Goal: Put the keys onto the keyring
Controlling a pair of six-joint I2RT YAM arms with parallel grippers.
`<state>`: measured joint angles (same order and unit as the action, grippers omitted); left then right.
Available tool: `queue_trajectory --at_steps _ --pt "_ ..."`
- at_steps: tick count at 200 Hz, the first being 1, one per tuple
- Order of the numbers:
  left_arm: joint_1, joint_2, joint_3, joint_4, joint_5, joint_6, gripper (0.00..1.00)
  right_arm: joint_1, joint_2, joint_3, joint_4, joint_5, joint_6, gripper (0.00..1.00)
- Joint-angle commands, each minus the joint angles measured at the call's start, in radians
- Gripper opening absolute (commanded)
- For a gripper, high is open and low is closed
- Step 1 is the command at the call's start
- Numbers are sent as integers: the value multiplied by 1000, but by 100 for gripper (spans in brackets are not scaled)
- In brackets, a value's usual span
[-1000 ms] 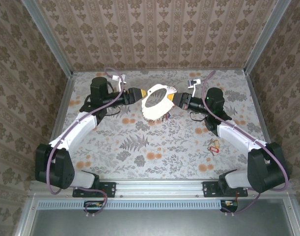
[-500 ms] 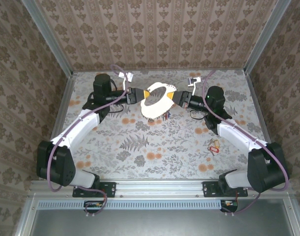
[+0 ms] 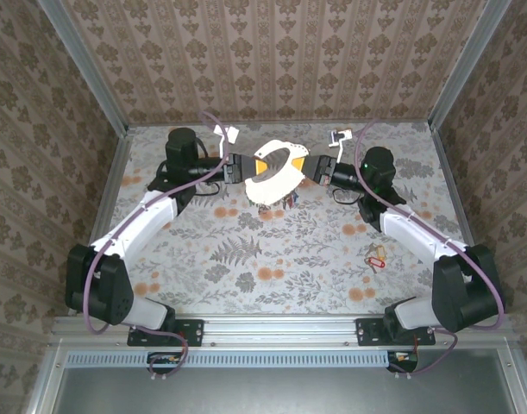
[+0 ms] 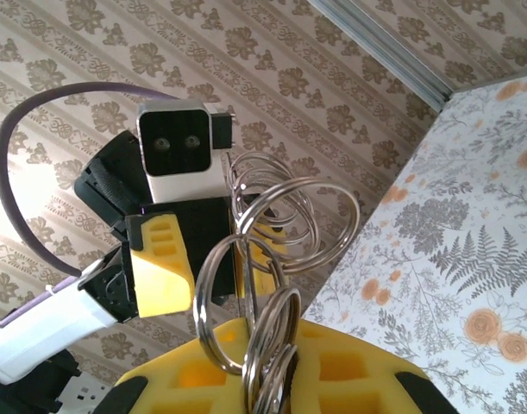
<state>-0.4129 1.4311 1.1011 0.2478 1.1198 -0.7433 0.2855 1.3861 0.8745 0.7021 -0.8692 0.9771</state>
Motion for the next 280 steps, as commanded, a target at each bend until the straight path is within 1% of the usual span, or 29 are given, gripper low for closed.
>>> queue_trajectory --at_steps 1,13,23,40,51,56,62,73,84,90,105,120,132,145,155,160,163,171,174,183,188,195,211,216,229,238,252,259,280 --pt "-7 3 43 -17 55 42 19 -4 30 55 45 -22 15 0" --pt "-8 -7 45 -27 43 51 5 -6 33 54 36 -19 10 2" --pt "-8 -17 49 -48 26 67 0 -7 30 52 3 -6 -7 4" --pt "-6 -39 59 -89 -13 103 0 -7 12 54 -121 26 -78 12" --pt "-4 -55 76 -145 -48 152 0 -8 -28 59 -257 69 -147 22" --pt "-5 -64 84 -170 -66 179 0 -8 -45 61 -317 95 -183 24" --pt "-6 -75 98 -213 -91 214 0 -9 -68 60 -383 135 -225 26" --pt "-5 -95 126 -282 -125 276 0 -11 -120 58 -499 227 -299 39" --pt "-6 -112 146 -331 -164 337 0 -10 -176 50 -590 327 -362 41" --pt "-6 -123 157 -361 -190 364 0 -12 -205 41 -620 374 -389 42" --pt "-8 -149 158 -362 -220 406 0 -14 -284 9 -661 480 -434 56" --pt "-8 -174 146 -322 -225 412 0 -14 -362 -46 -649 599 -414 63" --pt "-10 -188 151 -311 -220 424 0 -15 -423 -103 -598 637 -405 63" --pt "-17 -199 173 -322 -214 441 0 -15 -484 -165 -501 571 -467 62" --pt "-30 -201 199 -343 -201 474 0 -9 -516 -203 -430 515 -506 55" --pt "-37 -201 219 -382 -223 507 0 -4 -525 -212 -409 488 -526 50" --pt "-37 -201 235 -421 -254 545 0 3 -531 -214 -403 477 -538 47" --pt "-92 -200 282 -550 -388 661 0 38 -545 -206 -426 480 -588 41" --pt "-113 -198 297 -593 -451 708 0 56 -549 -202 -441 493 -610 41" --pt "-179 -190 327 -687 -714 826 0 131 -555 -194 -483 556 -707 39" --pt "-205 -184 338 -711 -804 866 0 178 -554 -196 -498 605 -785 38" --pt "-230 -181 356 -717 -858 886 0 243 -551 -208 -501 669 -892 35" --pt "-271 -200 329 -634 -908 888 0 344 -544 -269 -420 812 -1055 33" --pt "-262 -198 323 -620 -887 876 0 361 -541 -292 -385 830 -1090 32" --pt "-205 -139 404 -714 -680 837 0 385 -537 -341 -298 847 -1144 32" --pt "-198 -105 461 -764 -579 824 0 389 -534 -360 -247 840 -1151 31" --pt "-205 -112 438 -707 -443 795 0 388 -528 -365 -219 837 -1145 29" --pt "-205 -123 417 -671 -423 777 0 388 -526 -365 -208 816 -1155 29" --pt "-204 -145 384 -627 -428 758 0 389 -513 -359 -175 713 -1191 29"
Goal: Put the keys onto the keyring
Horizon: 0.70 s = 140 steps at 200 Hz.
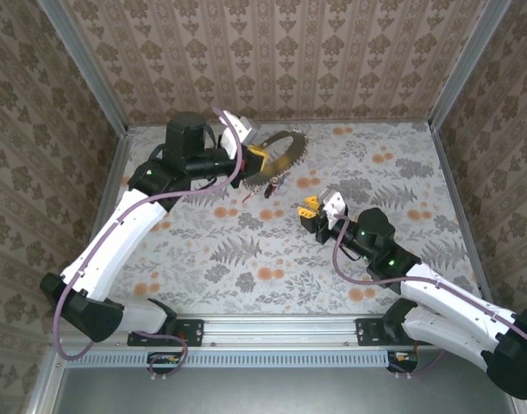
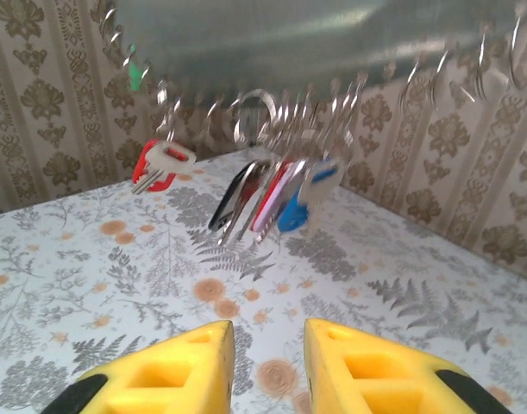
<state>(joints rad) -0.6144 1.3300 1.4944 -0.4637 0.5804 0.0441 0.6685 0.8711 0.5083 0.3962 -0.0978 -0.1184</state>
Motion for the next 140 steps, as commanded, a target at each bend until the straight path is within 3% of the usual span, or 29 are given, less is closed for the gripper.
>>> queue_trajectory --at_steps 1,37,79,119,140 --pt "-2 -44 -9 85 111 -31 0 6 3 9 133 -62 -96 29" --pt "-2 -40 6 91 137 -42 0 6 45 62 160 -168 -96 32" --pt "-2 -38 12 92 167 -55 0 6 117 94 255 -141 -74 32" --pt "-2 -44 1 100 172 -68 0 6 154 117 279 -179 -51 15" --pt "-2 -48 -5 103 168 -70 0 6 154 119 258 -181 -56 12"
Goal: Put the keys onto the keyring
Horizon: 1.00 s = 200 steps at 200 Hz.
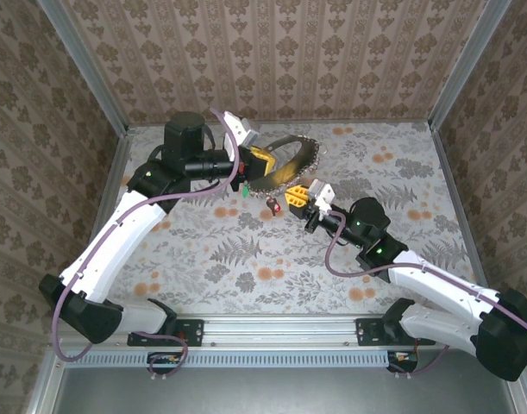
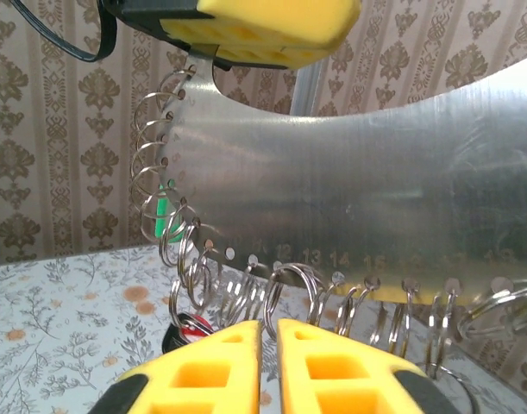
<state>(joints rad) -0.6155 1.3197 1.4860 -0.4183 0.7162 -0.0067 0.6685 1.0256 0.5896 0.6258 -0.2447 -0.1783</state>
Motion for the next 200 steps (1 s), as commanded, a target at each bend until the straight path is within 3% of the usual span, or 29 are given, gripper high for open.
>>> queue_trajectory --at_steps 1,38,81,116,200 --pt "-1 -37 3 59 32 -19 0 6 -1 38 25 -33 2 12" --pt "-1 -39 2 69 9 -22 0 9 -28 22 -24 -26 -41 4" --pt "-1 -34 6 71 25 -24 0 9 -42 12 -39 70 -48 24" --pt "-1 -30 10 72 36 -31 0 9 -4 26 1 75 -15 26" --pt "-1 -30 3 83 29 -43 0 14 39 39 93 32 59 13"
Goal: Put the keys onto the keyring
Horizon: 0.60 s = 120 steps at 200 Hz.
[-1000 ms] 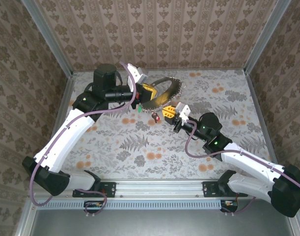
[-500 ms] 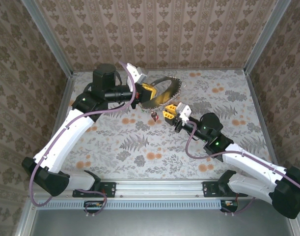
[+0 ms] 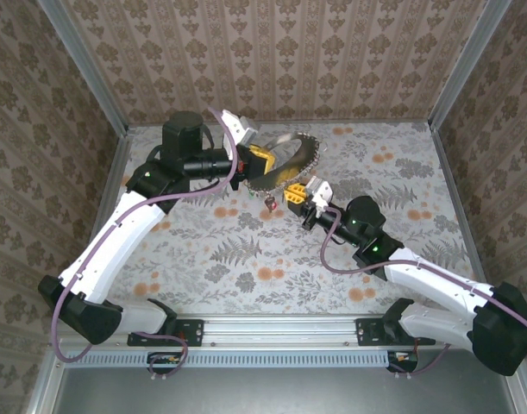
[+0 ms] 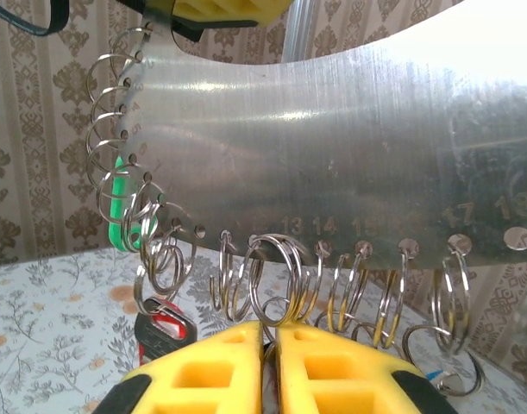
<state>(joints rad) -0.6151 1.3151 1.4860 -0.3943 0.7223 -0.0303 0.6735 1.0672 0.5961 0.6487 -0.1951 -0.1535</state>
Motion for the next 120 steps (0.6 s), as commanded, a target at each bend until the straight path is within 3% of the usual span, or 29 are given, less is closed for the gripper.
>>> queue_trajectory --at_steps 1,17,46,77,105,120 --pt "-2 -25 2 59 23 -19 0 9 -3 33 69 -17 34 13" --pt "-2 -23 2 65 24 -23 0 9 -3 31 69 -2 38 22" --pt "-2 -20 -1 66 26 -25 0 8 0 34 91 -5 62 22" --pt "-2 -20 -2 65 24 -27 0 9 4 39 101 -7 71 19" --pt "-2 -24 -3 66 9 -31 0 9 2 41 89 -18 65 5" --pt "-2 -24 -2 66 -14 -37 0 8 -7 31 87 -22 53 4"
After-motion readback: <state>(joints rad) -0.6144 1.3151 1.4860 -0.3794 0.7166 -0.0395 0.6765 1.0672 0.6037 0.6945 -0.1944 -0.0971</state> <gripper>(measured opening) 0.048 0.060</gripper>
